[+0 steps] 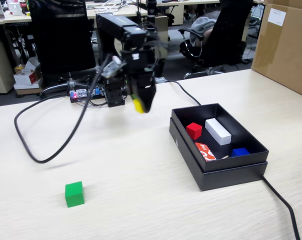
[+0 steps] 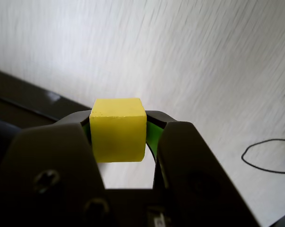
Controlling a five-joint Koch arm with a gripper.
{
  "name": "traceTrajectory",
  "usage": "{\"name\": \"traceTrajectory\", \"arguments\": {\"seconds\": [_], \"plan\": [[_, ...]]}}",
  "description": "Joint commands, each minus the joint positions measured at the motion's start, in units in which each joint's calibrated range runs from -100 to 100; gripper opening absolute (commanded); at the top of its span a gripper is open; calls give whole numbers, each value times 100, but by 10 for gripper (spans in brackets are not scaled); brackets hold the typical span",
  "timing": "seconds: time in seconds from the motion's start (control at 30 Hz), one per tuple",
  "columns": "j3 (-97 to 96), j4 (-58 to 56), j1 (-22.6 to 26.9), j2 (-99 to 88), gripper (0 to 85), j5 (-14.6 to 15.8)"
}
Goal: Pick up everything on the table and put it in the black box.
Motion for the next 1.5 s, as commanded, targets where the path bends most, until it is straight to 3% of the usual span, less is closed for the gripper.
{"name": "traceTrajectory", "arguments": {"seconds": [0.0,0.03,0.13,0.37,0.7,0.77,0.87,0.97,1.23,1.47], "plan": [[673,-18,352,-208,25,420],[1453,-18,591,377,27,664],[2513,-18,674,1295,27,806],[4018,-18,703,3383,29,928],[4127,241,728,4646,33,1050],[4118,241,733,4795,92,1045],[4037,232,733,4806,154,1050],[3973,232,737,4726,279,1055],[4182,-10,733,4015,328,1055],[4299,-79,420,1605,327,1001]]}}
